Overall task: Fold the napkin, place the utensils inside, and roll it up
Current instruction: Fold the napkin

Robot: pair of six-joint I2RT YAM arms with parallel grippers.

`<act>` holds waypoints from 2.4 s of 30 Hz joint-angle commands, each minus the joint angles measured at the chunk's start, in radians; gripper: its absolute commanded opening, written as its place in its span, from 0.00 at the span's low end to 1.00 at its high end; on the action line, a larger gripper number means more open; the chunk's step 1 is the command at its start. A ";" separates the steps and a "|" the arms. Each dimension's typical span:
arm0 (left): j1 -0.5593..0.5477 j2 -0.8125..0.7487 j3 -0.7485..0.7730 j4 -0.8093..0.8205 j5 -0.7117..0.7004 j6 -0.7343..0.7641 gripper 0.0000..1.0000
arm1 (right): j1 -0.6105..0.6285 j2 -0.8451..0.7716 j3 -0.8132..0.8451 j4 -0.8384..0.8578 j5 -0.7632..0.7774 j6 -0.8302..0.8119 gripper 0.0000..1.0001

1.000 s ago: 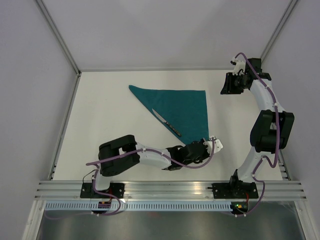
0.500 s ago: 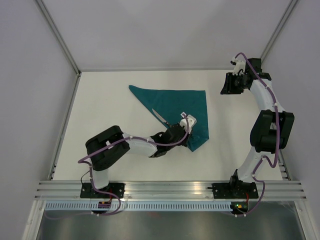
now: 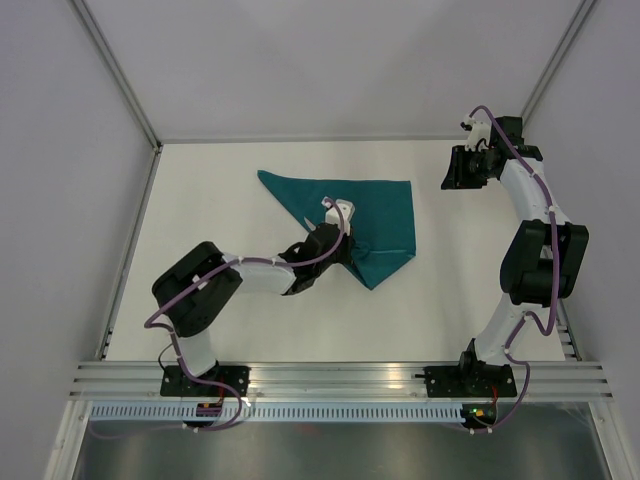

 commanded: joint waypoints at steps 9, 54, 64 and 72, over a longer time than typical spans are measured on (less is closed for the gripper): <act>0.153 -0.057 0.024 -0.013 -0.009 -0.057 0.02 | 0.001 -0.029 0.016 -0.001 0.004 -0.013 0.41; 0.302 0.021 0.013 0.032 -0.020 -0.123 0.17 | 0.015 -0.031 0.005 -0.027 0.019 -0.055 0.41; 0.324 -0.037 -0.010 0.029 -0.041 -0.138 0.50 | 0.018 -0.034 0.003 -0.032 0.021 -0.059 0.41; 0.489 -0.058 0.091 -0.136 -0.028 -0.265 0.52 | 0.021 -0.034 0.006 -0.035 0.016 -0.062 0.41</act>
